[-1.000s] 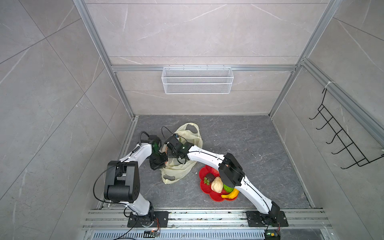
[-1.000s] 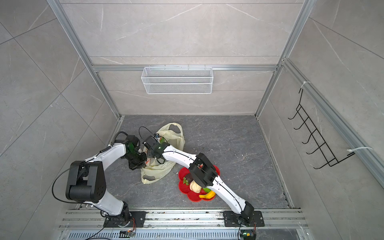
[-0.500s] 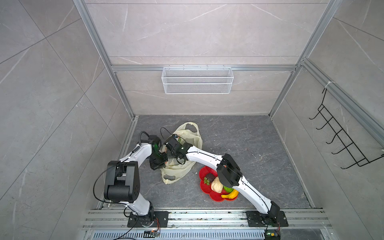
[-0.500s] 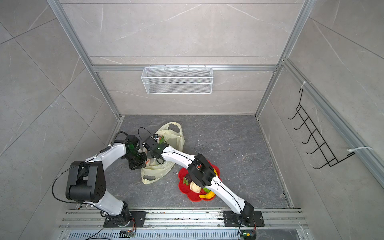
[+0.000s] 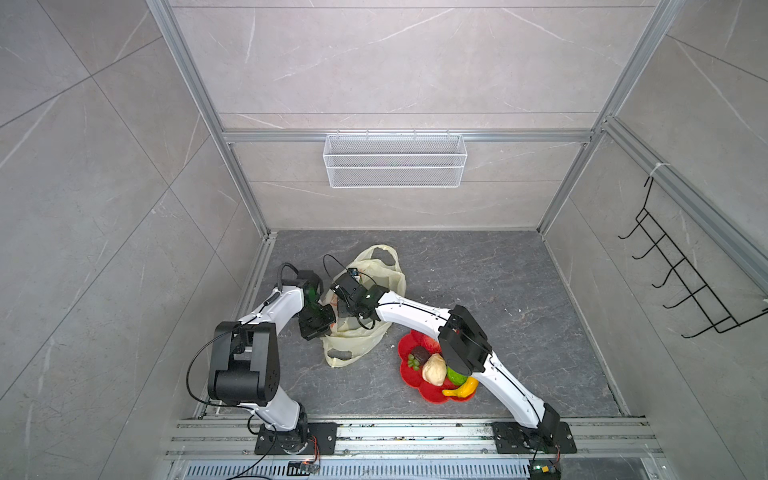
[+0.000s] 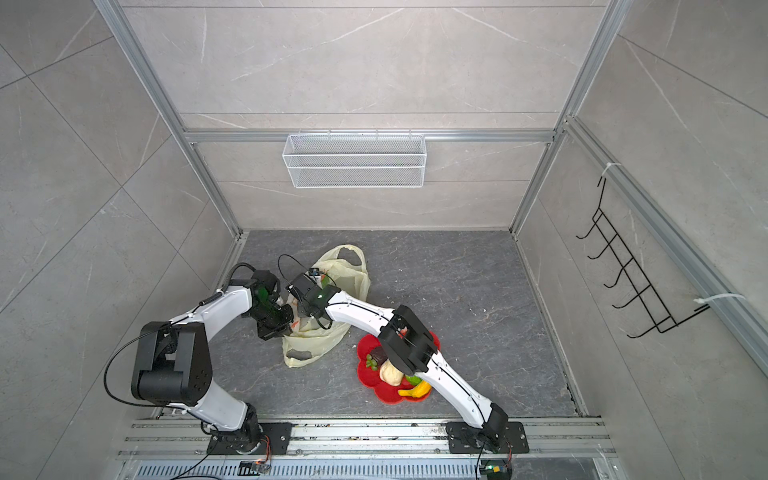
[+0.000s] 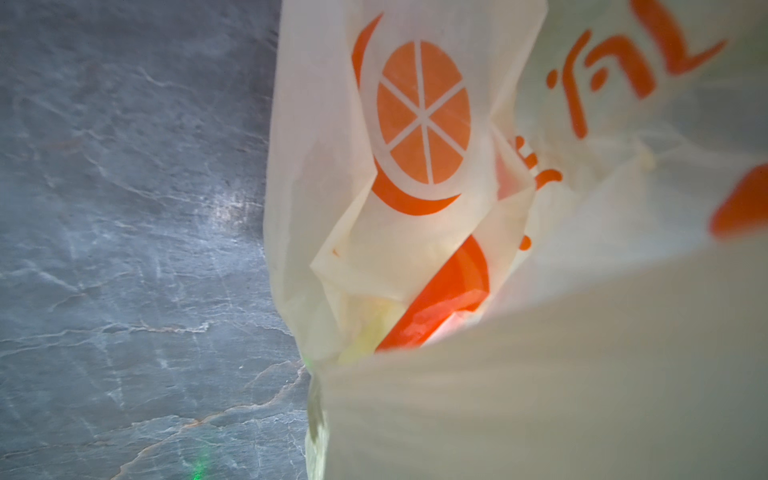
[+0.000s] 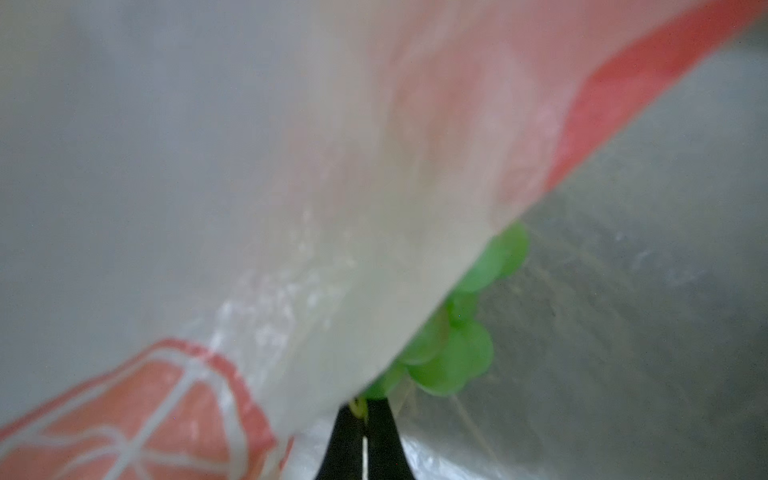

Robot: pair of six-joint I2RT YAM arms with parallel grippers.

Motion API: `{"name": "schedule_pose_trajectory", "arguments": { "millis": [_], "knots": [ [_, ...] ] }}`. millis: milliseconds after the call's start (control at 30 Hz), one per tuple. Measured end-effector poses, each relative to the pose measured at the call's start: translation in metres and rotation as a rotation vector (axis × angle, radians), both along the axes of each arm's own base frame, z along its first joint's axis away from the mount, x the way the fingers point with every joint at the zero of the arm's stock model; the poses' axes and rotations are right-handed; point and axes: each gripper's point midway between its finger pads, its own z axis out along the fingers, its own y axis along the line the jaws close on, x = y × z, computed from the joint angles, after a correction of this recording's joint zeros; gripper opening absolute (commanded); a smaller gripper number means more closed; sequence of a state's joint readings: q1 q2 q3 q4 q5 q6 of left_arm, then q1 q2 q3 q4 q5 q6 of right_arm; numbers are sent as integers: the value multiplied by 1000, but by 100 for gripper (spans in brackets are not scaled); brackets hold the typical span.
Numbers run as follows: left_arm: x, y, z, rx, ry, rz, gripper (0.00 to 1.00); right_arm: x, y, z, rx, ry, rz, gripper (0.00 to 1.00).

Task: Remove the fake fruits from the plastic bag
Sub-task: 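Lift the green grapes up out of the bag with the right gripper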

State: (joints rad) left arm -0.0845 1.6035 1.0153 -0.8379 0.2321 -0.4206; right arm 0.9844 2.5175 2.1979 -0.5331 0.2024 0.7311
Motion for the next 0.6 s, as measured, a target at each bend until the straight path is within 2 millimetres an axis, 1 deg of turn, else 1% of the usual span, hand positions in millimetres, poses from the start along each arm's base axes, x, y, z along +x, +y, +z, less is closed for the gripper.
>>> {"name": "schedule_pose_trajectory", "arguments": {
  "millis": [200, 467, 600],
  "knots": [
    [0, 3, -1, 17, -1, 1, 3, -6, -6, 21, 25, -17, 10, 0],
    [0, 4, -1, 25, 1, 2, 3, -28, -24, 34, 20, -22, 41, 0],
    [0, 6, 0, 34, -2, 2, 3, -38, -30, 49, 27, -34, 65, 0]
  ]
}}
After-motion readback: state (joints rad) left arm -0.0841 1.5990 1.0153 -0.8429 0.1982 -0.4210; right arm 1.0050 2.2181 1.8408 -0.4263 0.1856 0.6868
